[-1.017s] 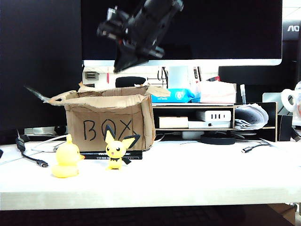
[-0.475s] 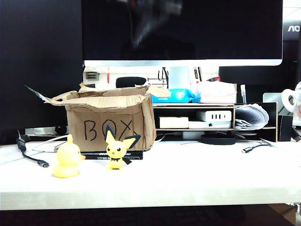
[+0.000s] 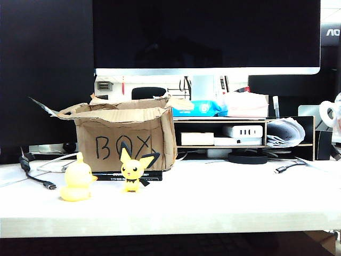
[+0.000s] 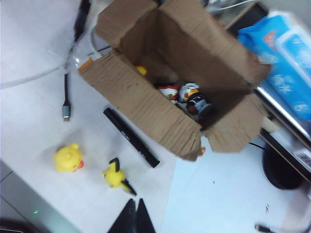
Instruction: Put the doll that is least similar in color compared to the others into the paper box.
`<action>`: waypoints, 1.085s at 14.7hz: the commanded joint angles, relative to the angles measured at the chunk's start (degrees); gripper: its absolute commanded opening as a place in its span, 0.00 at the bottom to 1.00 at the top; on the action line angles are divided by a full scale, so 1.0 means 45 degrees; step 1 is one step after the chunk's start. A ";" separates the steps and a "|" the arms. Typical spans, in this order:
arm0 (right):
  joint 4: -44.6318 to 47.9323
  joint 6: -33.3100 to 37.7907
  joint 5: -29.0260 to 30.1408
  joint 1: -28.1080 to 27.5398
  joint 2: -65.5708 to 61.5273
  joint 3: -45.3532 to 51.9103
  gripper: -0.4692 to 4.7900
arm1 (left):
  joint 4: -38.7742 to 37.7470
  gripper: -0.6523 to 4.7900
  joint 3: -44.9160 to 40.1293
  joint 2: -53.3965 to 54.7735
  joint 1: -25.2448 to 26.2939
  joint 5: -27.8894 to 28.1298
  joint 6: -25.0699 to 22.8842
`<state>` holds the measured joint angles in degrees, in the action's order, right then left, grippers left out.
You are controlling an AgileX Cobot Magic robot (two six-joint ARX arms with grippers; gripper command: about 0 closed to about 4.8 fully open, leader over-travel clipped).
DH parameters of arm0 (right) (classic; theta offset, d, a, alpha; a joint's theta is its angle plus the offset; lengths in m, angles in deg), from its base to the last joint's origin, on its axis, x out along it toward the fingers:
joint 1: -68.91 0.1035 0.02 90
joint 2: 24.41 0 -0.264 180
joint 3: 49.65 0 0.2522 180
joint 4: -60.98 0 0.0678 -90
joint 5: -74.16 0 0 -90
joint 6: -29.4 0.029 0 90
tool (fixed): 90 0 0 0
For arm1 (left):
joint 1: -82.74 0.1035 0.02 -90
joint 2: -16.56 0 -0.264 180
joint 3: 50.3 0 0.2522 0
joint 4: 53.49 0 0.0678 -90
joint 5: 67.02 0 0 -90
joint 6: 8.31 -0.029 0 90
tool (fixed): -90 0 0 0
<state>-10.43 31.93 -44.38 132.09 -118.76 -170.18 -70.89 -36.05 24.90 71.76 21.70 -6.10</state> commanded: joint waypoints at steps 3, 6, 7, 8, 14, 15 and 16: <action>-0.3172 0.2569 -0.2817 0.2710 0.0175 -0.0058 0.08 | 0.0112 0.11 0.0015 -0.1613 0.0801 0.0000 0.0015; -0.4663 0.3968 -0.3886 0.3798 0.0476 -0.0058 0.08 | 0.0151 0.11 0.0029 -0.1812 0.0797 0.0000 0.0015; -0.4833 0.4211 -0.4119 0.4012 0.0704 -0.0039 0.08 | 0.0151 0.11 0.0029 -0.1812 0.0797 -0.0005 0.0015; -0.4828 0.4600 -0.4274 0.4362 0.1200 -0.0029 0.08 | 0.0151 0.11 0.0024 -0.1812 0.0797 0.0000 0.0015; -0.4794 0.5158 -0.3973 0.4614 0.2215 -0.0039 0.08 | 0.0151 0.11 0.0024 -0.1812 0.0792 -0.0005 0.0015; -0.4789 0.5158 -0.3973 0.4609 0.2205 -0.0039 0.08 | 0.0151 0.11 0.0024 -0.1812 0.0792 -0.0005 0.0015; -0.4750 0.5158 -0.3963 0.4609 0.2161 -0.0039 0.08 | 0.0151 0.11 0.0024 -0.1812 0.0792 0.0000 0.0015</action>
<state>-32.37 54.70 -62.13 152.83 -109.01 -170.15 -70.94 -36.03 16.75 75.26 21.72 -6.10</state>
